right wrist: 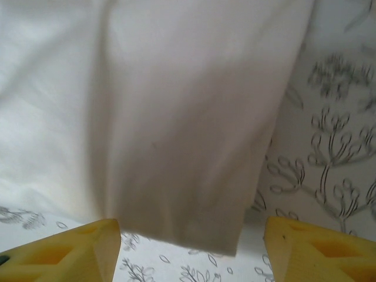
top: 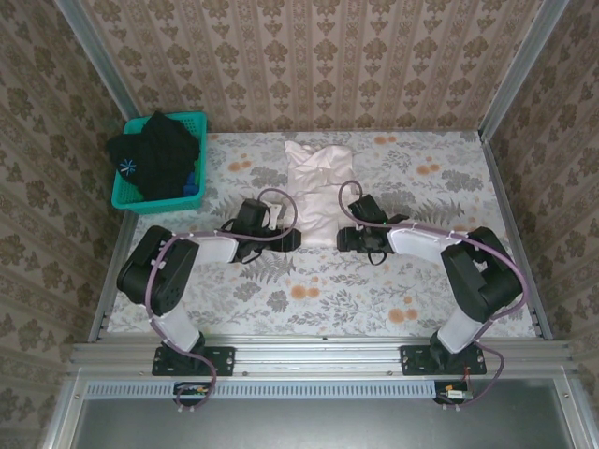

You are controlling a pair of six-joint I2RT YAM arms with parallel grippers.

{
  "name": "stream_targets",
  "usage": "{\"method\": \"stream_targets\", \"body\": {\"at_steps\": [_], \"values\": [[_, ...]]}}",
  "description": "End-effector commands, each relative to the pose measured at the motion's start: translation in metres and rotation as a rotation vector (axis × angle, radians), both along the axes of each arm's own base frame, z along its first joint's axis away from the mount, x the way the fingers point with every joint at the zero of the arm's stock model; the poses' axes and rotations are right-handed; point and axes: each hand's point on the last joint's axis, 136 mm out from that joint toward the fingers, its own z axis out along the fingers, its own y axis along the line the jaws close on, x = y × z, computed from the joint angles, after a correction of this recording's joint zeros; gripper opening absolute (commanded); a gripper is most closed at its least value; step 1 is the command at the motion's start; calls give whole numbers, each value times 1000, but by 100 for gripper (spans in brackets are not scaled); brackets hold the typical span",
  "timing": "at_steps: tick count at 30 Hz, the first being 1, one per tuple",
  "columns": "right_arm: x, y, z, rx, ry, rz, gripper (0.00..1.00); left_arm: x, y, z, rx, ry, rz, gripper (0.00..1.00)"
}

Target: Fold and stack the t-shirts

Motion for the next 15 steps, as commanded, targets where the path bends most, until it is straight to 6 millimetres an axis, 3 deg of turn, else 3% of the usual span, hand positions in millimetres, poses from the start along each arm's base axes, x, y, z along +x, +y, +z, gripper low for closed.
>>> {"method": "stream_targets", "body": {"at_steps": [1, 6, 12, 15], "values": [[8, 13, -1, 84, -17, -30, 68, -20, -2, -16, -29, 95, 16, 70], [16, 14, -12, 70, -7, -27, 63, -20, -11, -29, -85, 135, 14, 56], [16, 16, -14, 111, 0, -18, 41, -17, -24, -21, -142, 129, -3, 40], [12, 15, -5, 125, -14, -18, 24, -19, -27, -13, -170, 128, -12, 22]]}}
